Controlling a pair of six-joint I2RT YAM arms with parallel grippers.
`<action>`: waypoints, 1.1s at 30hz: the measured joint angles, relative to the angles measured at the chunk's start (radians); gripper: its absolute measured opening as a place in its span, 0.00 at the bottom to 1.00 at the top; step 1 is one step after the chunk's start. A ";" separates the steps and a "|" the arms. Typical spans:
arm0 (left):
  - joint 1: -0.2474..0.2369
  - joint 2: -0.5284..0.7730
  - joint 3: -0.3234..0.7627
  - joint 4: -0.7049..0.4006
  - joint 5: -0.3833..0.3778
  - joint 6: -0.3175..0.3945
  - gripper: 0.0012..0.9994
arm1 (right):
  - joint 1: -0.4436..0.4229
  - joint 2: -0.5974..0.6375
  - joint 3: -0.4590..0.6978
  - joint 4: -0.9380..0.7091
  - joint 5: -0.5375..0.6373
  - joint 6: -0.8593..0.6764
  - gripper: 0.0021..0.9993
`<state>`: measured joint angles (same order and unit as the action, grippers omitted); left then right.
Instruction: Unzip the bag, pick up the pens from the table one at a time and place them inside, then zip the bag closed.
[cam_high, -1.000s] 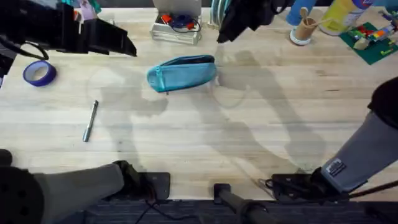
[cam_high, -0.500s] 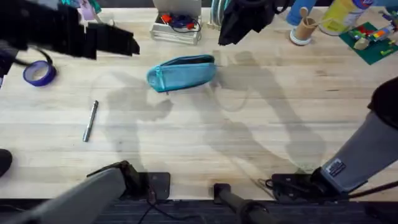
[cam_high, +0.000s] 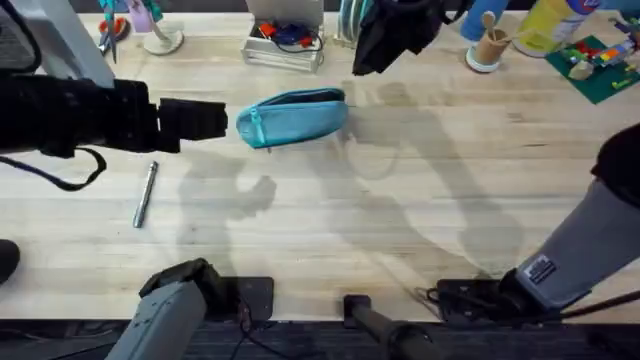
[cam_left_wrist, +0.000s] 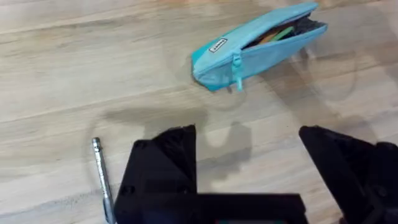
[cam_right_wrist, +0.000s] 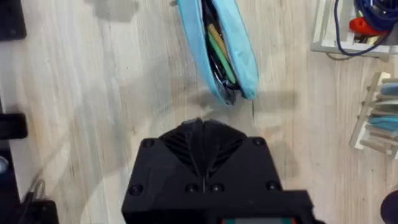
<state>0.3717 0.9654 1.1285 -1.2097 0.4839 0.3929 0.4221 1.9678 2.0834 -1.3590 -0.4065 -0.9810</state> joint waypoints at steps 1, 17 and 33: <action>0.000 0.000 0.000 0.001 -0.004 -0.003 1.00 | 0.000 0.001 0.000 0.000 0.000 0.000 0.03; 0.000 0.000 -0.001 -0.010 -0.010 -0.008 1.00 | -0.001 0.044 0.001 0.005 0.000 -0.080 0.03; 0.000 0.000 -0.001 -0.010 -0.010 -0.008 1.00 | -0.031 0.154 0.001 0.076 -0.081 -0.220 0.03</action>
<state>0.3717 0.9657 1.1275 -1.2194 0.4736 0.3847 0.3916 2.1218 2.0846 -1.2826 -0.4873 -1.2007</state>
